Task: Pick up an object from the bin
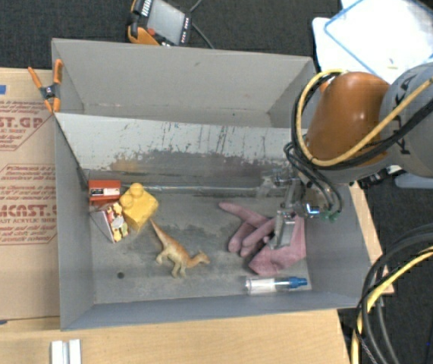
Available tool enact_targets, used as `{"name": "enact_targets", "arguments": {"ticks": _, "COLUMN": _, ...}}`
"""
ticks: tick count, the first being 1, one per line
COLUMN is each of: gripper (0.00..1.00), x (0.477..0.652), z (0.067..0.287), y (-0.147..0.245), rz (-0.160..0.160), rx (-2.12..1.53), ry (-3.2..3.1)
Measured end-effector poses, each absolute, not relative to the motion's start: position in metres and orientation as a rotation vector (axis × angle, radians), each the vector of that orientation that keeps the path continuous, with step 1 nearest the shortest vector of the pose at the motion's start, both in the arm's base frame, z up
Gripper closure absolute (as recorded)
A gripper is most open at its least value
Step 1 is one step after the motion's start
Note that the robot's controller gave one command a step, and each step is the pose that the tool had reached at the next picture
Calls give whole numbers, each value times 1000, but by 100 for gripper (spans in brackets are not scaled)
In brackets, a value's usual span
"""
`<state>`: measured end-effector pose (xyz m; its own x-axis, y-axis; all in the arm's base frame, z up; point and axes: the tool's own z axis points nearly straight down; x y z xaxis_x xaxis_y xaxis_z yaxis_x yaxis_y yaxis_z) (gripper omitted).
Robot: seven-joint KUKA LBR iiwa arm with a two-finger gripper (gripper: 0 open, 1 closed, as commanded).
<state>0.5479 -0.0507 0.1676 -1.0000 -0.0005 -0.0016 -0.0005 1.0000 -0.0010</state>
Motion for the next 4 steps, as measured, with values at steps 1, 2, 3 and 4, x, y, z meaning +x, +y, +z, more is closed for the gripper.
{"name": "enact_targets", "arguments": {"ticks": 1, "gripper": 0, "x": 548, "z": 168, "y": -51, "rz": -2, "rx": -1, "ry": 3140}}
{"name": "enact_targets", "arguments": {"ticks": 2, "gripper": 0, "x": 552, "z": 100, "y": -48, "rz": -1, "rx": -298, "ry": 3124}}
{"name": "enact_targets", "arguments": {"ticks": 3, "gripper": 0, "x": 544, "z": 88, "y": -54, "rz": 0, "rx": -346, "ry": 3120}}
{"name": "enact_targets", "arguments": {"ticks": 4, "gripper": 100, "x": 516, "z": 71, "y": -81, "rz": 1, "rx": -440, "ry": 3101}}
